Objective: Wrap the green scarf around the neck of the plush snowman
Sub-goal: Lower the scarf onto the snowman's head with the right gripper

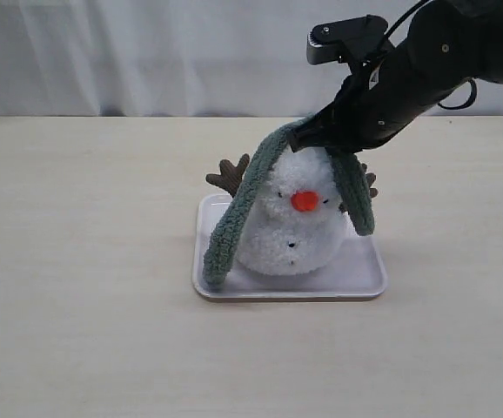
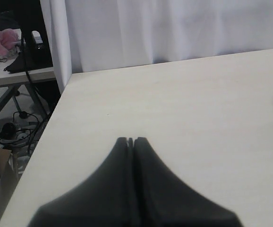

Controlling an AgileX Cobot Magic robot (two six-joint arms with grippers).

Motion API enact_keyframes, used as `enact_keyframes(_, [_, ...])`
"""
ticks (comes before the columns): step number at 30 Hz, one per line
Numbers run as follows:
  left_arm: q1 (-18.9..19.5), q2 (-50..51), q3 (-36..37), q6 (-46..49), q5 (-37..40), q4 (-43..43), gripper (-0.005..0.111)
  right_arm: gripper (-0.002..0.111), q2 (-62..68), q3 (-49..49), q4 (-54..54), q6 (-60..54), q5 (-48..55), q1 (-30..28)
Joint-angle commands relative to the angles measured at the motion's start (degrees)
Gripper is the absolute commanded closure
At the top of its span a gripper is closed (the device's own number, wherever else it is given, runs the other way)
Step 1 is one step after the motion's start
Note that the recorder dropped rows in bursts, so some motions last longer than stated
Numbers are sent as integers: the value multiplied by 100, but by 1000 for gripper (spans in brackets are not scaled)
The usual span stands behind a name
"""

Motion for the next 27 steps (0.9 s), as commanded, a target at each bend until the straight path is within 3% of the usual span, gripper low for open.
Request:
enact_keyframes(1, [-32,-15,21,-3,-44,-14,107,104,-11,-45,-43,-180,575,-16])
enact_keyframes(8, [-32,-15,21,-3,-44,-14,107,104,-11,53,-43,-295,1068,-16])
enact_keyframes(17, [-32,-15,21,-3,-44,-14,107,103,-11,181,356,-782,970,-16])
enact_keyframes(27, [-32,-15,21,-3,-44,-14,107,66,-11,181,604,-1097,1393,-16])
